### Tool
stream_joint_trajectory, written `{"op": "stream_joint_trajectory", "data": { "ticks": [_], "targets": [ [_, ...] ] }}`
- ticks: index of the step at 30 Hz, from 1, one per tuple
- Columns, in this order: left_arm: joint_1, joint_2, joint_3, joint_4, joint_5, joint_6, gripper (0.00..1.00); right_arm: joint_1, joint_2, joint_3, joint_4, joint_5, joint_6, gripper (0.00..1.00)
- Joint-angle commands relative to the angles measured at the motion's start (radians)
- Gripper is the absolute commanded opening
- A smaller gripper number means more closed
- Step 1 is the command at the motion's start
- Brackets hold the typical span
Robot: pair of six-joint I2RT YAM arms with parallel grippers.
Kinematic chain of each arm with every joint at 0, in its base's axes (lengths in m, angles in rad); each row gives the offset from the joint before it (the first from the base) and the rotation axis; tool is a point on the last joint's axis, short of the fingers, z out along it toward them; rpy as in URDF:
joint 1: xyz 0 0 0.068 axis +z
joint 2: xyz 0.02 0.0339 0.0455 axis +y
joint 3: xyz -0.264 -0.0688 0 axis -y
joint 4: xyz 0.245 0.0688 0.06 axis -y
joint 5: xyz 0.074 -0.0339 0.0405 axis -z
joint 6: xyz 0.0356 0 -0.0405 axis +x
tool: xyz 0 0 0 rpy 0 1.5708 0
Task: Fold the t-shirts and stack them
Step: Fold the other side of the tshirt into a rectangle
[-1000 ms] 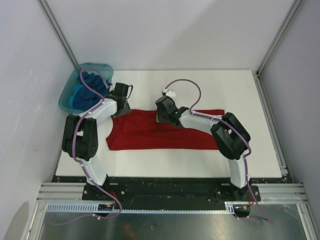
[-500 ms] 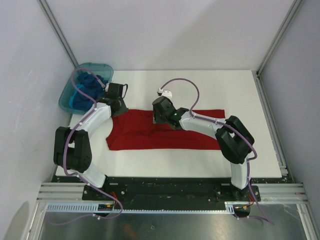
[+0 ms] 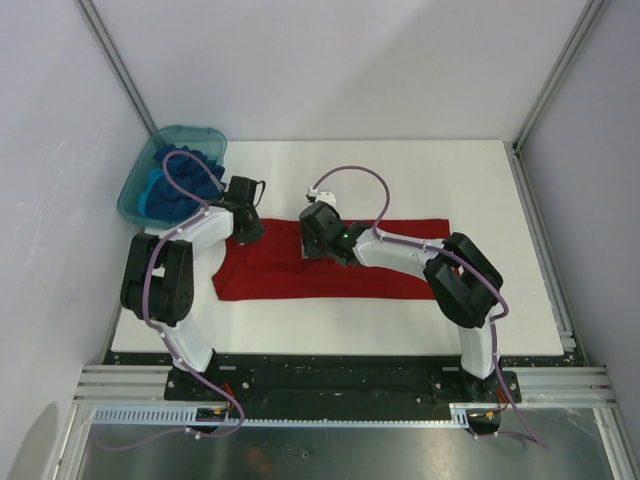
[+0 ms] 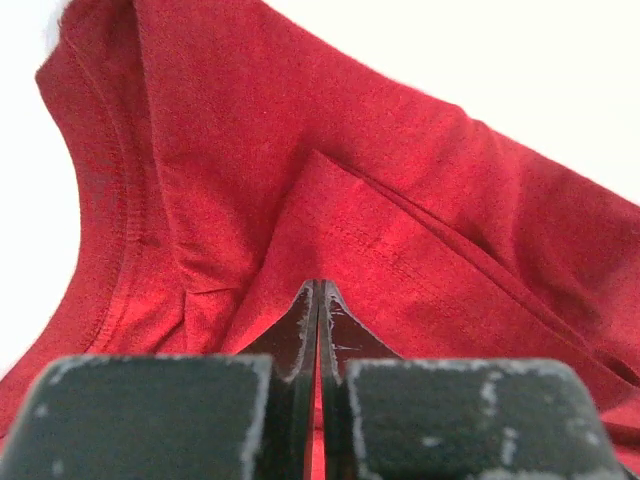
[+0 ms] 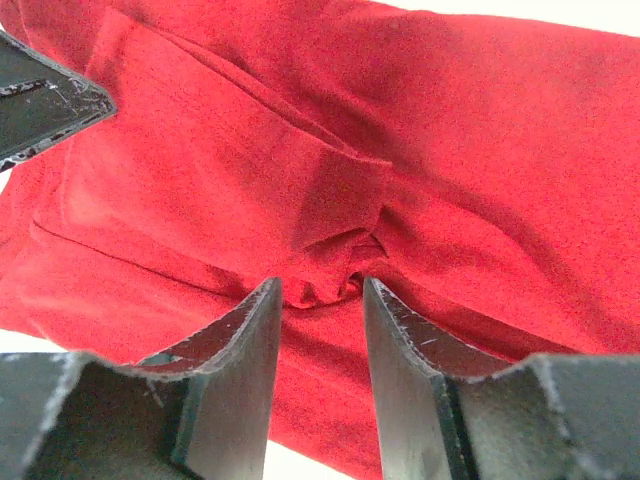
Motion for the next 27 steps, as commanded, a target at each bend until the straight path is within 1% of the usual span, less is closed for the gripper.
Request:
{"op": "stream_joint_trajectory", "data": {
  "ticks": [1, 6, 12, 14, 16, 17, 18, 21, 27],
  "targets": [
    [-0.004, 0.033, -0.006, 0.028, -0.015, -0.014, 0.00, 0.003, 0.031, -0.004, 0.040, -0.015, 0.016, 0.41],
    [-0.002, 0.068, -0.005, 0.027, -0.033, -0.015, 0.00, -0.005, 0.040, -0.005, 0.053, -0.021, 0.021, 0.38],
    [0.008, 0.084, -0.012, 0.027, -0.042, -0.013, 0.00, -0.009, 0.045, -0.005, 0.054, -0.029, 0.032, 0.29],
    [0.009, 0.085, -0.013, 0.027, -0.044, -0.011, 0.00, -0.009, 0.046, -0.006, 0.050, -0.025, 0.036, 0.22],
    [0.011, 0.083, -0.014, 0.026, -0.045, -0.011, 0.00, -0.008, 0.042, -0.005, 0.043, -0.020, 0.039, 0.09],
    [0.012, 0.084, -0.015, 0.027, -0.048, -0.010, 0.00, -0.007, 0.039, -0.006, 0.039, -0.017, 0.040, 0.05],
    [0.011, 0.083, -0.016, 0.027, -0.049, -0.009, 0.00, -0.006, 0.035, -0.007, 0.032, -0.014, 0.039, 0.02],
    [0.015, 0.082, -0.016, 0.027, -0.050, -0.007, 0.00, -0.005, 0.016, -0.021, 0.022, -0.003, 0.039, 0.00],
    [0.022, 0.082, -0.018, 0.027, -0.052, -0.004, 0.00, -0.006, -0.016, -0.085, 0.029, 0.002, 0.047, 0.00]
  ]
}}
